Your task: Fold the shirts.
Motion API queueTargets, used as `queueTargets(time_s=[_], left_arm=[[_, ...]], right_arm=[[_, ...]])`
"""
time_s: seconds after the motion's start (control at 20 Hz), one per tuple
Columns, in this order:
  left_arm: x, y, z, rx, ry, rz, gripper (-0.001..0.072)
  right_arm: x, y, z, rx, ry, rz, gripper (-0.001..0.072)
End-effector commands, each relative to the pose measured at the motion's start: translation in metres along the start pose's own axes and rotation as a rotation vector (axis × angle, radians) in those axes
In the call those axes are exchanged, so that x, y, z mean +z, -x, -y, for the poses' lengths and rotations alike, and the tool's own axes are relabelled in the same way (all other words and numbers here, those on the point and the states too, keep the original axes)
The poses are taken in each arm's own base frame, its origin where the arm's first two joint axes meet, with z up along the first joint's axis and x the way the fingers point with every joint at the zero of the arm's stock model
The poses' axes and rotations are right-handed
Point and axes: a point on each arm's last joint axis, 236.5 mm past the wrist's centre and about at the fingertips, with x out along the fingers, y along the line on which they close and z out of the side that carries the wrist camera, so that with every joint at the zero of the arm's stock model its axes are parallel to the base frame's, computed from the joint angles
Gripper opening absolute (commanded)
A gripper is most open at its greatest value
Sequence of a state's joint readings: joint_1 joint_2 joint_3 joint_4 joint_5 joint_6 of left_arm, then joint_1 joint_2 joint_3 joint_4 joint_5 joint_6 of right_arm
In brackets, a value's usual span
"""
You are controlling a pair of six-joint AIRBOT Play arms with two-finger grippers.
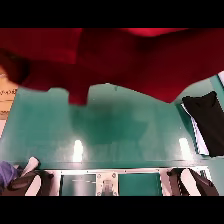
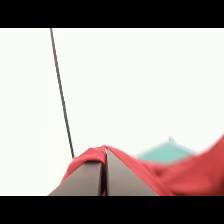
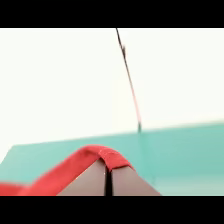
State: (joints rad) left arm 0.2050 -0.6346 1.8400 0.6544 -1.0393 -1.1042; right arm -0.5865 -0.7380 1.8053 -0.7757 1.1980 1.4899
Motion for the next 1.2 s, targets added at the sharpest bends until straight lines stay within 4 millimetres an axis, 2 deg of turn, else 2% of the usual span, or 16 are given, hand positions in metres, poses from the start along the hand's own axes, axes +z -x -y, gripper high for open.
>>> queueTargets(time_s=[0.0,0.1,0.2,0.3,0.35,0.4,0.5,0.65,0.75,0.85,0.95,1.0,1.1,1.15], left_arm=[[0.061,0.049,0.037,0.051,-0.11,0.143,0.0023],[0.049,0.046,0.015,0.126,-0.074,0.098,0.0022],[0.012,0.027,-0.012,0.156,-0.004,-0.021,0.0022],[-0.048,-0.003,-0.042,0.147,0.095,-0.18,0.0022],[-0.084,-0.017,-0.055,0.136,0.158,-0.268,0.0023],[-0.13,-0.032,-0.07,0.122,0.239,-0.37,0.0023],[-0.229,-0.057,-0.095,0.097,0.41,-0.555,0.0023],[-0.36,-0.074,-0.119,0.089,0.614,-0.731,0.0023],[-0.44,-0.079,-0.128,0.094,0.73,-0.817,0.0023],[-0.506,-0.084,-0.129,0.095,0.781,-0.899,0.0023],[-0.555,-0.094,-0.132,0.126,0.827,-0.939,0.0023],[-0.575,-0.1,-0.137,0.159,0.845,-0.934,0.0022],[-0.6,-0.109,-0.153,0.225,0.87,-0.906,0.0022],[-0.606,-0.113,-0.162,0.249,0.864,-0.892,0.0023]], right_arm=[[0.05,0.052,-0.041,-0.039,0.104,0.19,0.0016],[0.041,0.046,-0.035,-0.042,0.082,0.146,0.0016],[0.017,0.025,-0.021,-0.021,0.023,0.042,0.0016],[-0.012,-0.006,0.0,0.031,-0.066,-0.052,0.0016],[-0.033,-0.023,0.016,0.043,-0.11,-0.105,0.0016],[-0.058,-0.042,0.033,0.052,-0.157,-0.165,0.0016],[-0.128,-0.085,0.066,0.066,-0.253,-0.3,0.0016],[-0.255,-0.14,0.112,0.023,-0.369,-0.479,0.0016],[-0.33,-0.167,0.141,-0.038,-0.426,-0.578,0.0016],[-0.39,-0.192,0.163,-0.077,-0.468,-0.673,0.0016],[-0.433,-0.215,0.177,-0.085,-0.529,-0.739,0.0015],[-0.447,-0.228,0.184,-0.083,-0.559,-0.757,0.0016],[-0.461,-0.249,0.197,-0.088,-0.584,-0.77,0.0015],[-0.461,-0.258,0.202,-0.087,-0.581,-0.764,0.0015]])
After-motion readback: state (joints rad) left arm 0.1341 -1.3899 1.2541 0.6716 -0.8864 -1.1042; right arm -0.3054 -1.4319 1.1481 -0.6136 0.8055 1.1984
